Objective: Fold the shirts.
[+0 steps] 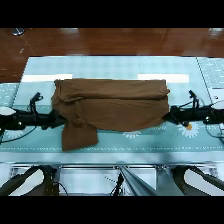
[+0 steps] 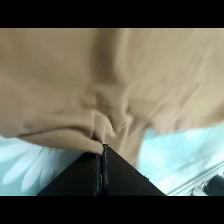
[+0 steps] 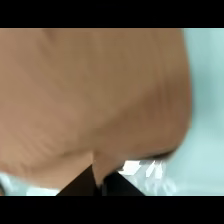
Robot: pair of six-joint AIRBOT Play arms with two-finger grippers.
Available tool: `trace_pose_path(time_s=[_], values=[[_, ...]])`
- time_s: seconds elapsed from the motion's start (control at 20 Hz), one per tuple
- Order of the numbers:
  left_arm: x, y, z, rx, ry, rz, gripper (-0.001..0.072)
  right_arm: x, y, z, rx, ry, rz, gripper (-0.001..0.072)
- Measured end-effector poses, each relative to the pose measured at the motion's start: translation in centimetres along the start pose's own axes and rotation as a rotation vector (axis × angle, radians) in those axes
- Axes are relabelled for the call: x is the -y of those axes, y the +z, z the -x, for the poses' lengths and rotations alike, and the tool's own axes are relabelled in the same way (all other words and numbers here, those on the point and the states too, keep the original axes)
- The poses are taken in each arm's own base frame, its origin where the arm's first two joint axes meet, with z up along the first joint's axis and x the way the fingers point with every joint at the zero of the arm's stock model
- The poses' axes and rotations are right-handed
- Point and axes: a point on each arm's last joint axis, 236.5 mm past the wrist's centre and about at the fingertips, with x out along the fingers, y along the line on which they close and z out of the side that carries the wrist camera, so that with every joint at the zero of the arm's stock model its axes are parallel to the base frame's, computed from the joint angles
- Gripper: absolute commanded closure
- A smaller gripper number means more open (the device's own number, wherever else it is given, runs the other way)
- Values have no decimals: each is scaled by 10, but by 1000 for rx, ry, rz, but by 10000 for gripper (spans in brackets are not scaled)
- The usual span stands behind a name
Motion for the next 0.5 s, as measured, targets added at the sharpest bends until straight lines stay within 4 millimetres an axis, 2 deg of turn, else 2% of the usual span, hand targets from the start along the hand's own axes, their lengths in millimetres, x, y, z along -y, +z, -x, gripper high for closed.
trace_pose_path(time_s=[0.1,0.3,0.5], values=[[11,23,11,31,-7,-26,677,-14,23,11,55,0,49,680],[26,84,26,90,-13,-23,677,-34,74,24,167,-8,97,680],[44,144,29,130,-51,-8,678,-51,126,25,218,10,107,680]])
